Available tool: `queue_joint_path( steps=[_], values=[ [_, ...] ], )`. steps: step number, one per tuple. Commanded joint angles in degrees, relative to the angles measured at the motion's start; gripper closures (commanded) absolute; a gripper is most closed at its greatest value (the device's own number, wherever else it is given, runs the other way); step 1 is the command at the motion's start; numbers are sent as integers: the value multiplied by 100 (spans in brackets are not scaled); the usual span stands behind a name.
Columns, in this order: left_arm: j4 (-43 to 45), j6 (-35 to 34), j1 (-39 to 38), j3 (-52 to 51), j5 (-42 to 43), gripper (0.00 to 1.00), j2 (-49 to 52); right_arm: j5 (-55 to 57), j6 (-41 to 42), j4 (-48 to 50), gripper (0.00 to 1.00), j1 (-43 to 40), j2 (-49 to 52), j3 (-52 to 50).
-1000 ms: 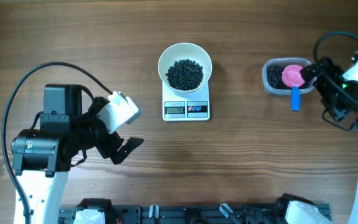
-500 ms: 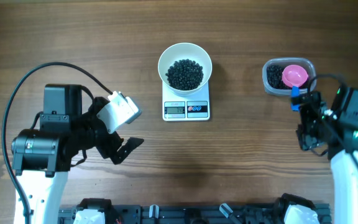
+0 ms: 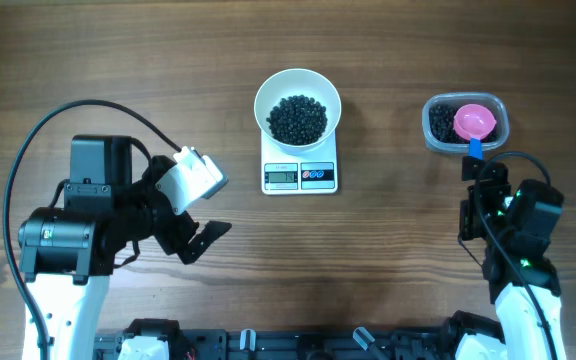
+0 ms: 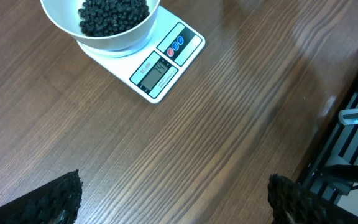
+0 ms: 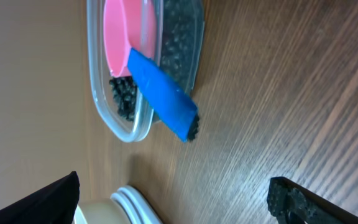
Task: Scoop item into bowl and weigh 150g on scale
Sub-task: 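Open the right gripper and withdraw it down from the tub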
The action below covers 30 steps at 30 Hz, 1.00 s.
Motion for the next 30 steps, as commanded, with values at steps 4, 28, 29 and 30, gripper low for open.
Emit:
queue_joint_path(
  steps=[4, 28, 29, 30],
  values=[
    [20, 129, -24, 111, 7, 0, -4, -11, 262, 772, 9, 13, 448, -166],
    [20, 129, -24, 111, 7, 0, -4, -114, 367, 3161, 38, 13, 2240, -166],
    [22, 129, -24, 111, 7, 0, -4, -111, 367, 3152, 39, 13, 2240, -166],
    [20, 129, -24, 111, 7, 0, -4, -92, 369, 3152, 40, 11, 2240, -166]
  ],
)
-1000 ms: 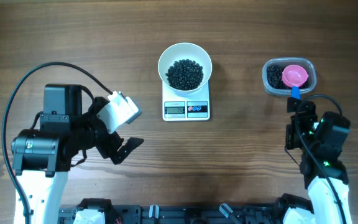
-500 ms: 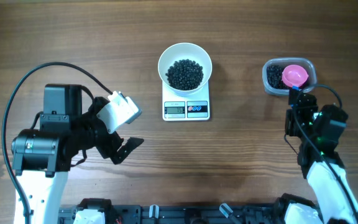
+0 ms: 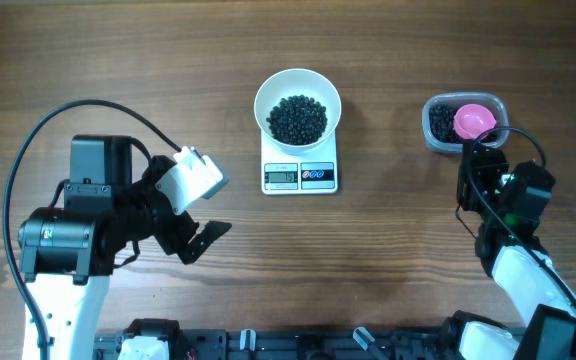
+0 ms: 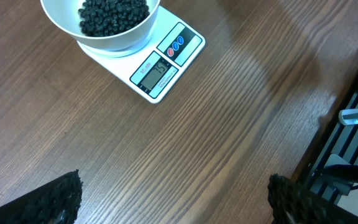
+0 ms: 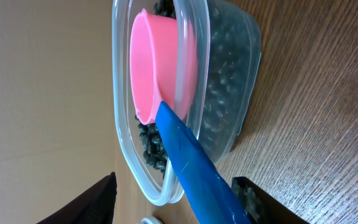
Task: Scoop item into bowl and weigh 150g on scale
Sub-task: 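Open the right gripper and withdraw it down from the tub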
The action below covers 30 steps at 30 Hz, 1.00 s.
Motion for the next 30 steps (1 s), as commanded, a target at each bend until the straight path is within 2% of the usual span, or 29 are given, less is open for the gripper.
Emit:
queue_joint_path(
  steps=[1, 4, 14, 19, 21, 30],
  values=[
    [17, 129, -24, 111, 4, 0, -4, 74, -17, 15, 41, 11, 46, -17],
    [17, 129, -24, 111, 4, 0, -4, 116, -20, 11, 48, 13, 46, -17],
    [17, 129, -24, 111, 4, 0, -4, 463, -17, -9, 49, 11, 48, -17],
    [17, 129, -24, 111, 4, 0, -4, 479, -15, -4, 56, 11, 48, -17],
    [17, 129, -24, 111, 4, 0, -4, 483, -15, -7, 63, 11, 48, -17],
    [17, 129, -24, 111, 4, 0, -4, 605, -24, -9, 63, 11, 48, -17]
  ],
)
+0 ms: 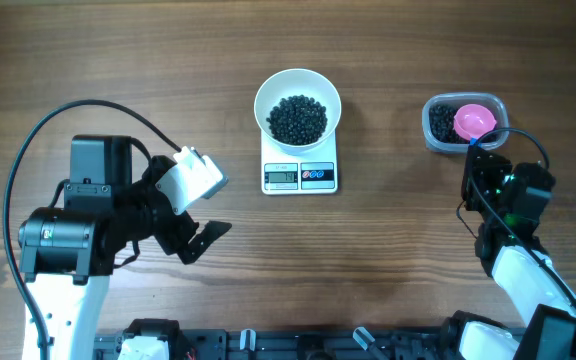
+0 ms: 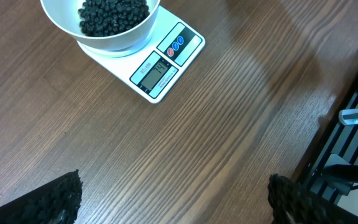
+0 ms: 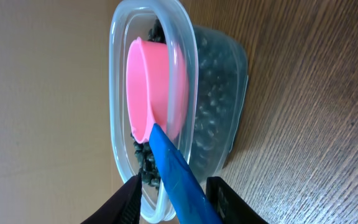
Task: Scoop item into bowl and weigh 150g on scale
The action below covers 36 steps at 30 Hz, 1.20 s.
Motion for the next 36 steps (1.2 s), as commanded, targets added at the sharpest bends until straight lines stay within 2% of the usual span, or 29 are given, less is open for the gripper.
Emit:
queue_joint_path(
  steps=[1, 5, 30, 36],
  values=[
    [17, 129, -24, 111, 7, 0, -4, 216, -26, -4, 62, 11, 48, -17],
    [17, 129, -24, 111, 7, 0, -4, 293, -20, 0, 59, 11, 81, -17],
    [17, 129, -24, 111, 7, 0, -4, 109, 2, 439, 63, 13, 229, -17],
    [17, 129, -24, 111, 7, 0, -4, 116, 46, 424, 75, 11, 236, -17]
  ],
)
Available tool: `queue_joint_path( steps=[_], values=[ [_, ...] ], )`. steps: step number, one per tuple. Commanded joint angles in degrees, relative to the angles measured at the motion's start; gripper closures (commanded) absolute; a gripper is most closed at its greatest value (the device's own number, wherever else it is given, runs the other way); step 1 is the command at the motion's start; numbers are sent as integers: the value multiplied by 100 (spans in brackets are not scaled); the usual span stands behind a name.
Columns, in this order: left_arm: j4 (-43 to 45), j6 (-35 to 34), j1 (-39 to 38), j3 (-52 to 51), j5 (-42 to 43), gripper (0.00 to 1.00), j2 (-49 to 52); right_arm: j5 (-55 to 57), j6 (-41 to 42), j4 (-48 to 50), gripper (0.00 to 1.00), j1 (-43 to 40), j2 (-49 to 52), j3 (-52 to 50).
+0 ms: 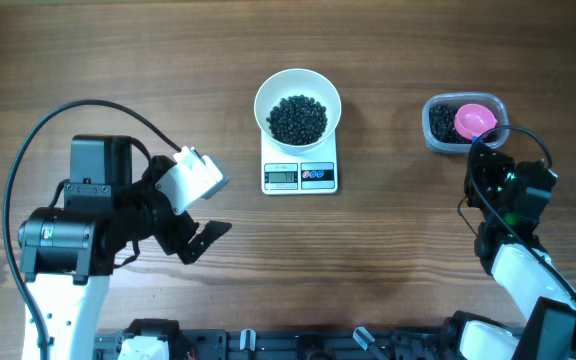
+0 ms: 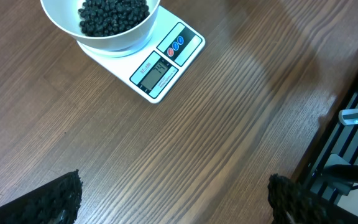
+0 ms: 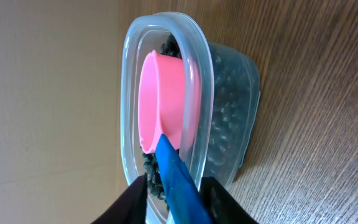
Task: Scoop item into bowl and weigh 150g on scale
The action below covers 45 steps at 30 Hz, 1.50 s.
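Observation:
A white bowl (image 1: 298,110) of black beans (image 2: 112,14) stands on the white scale (image 1: 300,174) at the table's middle back. At the back right a clear plastic container (image 1: 465,122) holds more beans and a pink scoop (image 3: 165,102). The scoop's blue handle (image 3: 178,177) sticks out over the rim toward my right gripper (image 3: 180,208), which is shut on it, one black finger pressed to each side. My left gripper (image 2: 176,202) hangs open over bare wood left of the scale, with nothing between its fingers.
The scale's display and buttons (image 2: 166,59) face the front. The wood table (image 1: 388,250) stretches between the two arms. A black rail (image 2: 353,143) runs along the table's front edge, seen at the right of the left wrist view.
My right gripper's fingers have drawn in from a narrow gap onto the blue handle. The container sits slightly more to the right in the right wrist view. The left arm has not moved.
My right gripper first stood wide open a short way back from the container, with the handle's end ahead of it. Then the handle lay between its open fingers. The gap then narrowed, and now the fingers are shut on the handle. The left arm stayed still throughout.

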Motion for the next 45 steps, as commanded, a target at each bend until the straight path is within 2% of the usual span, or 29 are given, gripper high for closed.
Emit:
queue_joint_path(
  steps=[1, 3, 5, 14, 18, 31, 36, 39, 45],
  values=[
    [20, 129, -24, 111, 4, 0, -4, -28, 20, 33, 80, 13, 98, -11],
    [17, 129, -24, 111, 4, 0, -4, -33, 17, 31, 91, 11, 136, -11],
    [17, 129, -24, 111, 4, 0, -4, -35, 15, 26, 96, 13, 157, -11],
    [17, 129, -24, 111, 4, 0, -4, -715, -48, 46, 96, 13, -4, -9],
    [17, 129, -24, 111, 4, 0, -4, -643, -133, 24, 95, 11, -332, -9],
    [17, 129, -24, 111, 4, 0, -4, -487, -820, -1091, 96, -396, -1932, 48],
    [17, 129, -24, 111, 4, 0, -4, -485, -1333, -1891, 96, -437, -2264, 485],
    [17, 129, -24, 111, 4, 0, -4, -483, -1843, -2559, 96, -437, -2295, 1117],
    [17, 129, -24, 111, 4, 0, -4, -374, -3482, -4492, 95, -437, -2090, 2903]
  ],
)
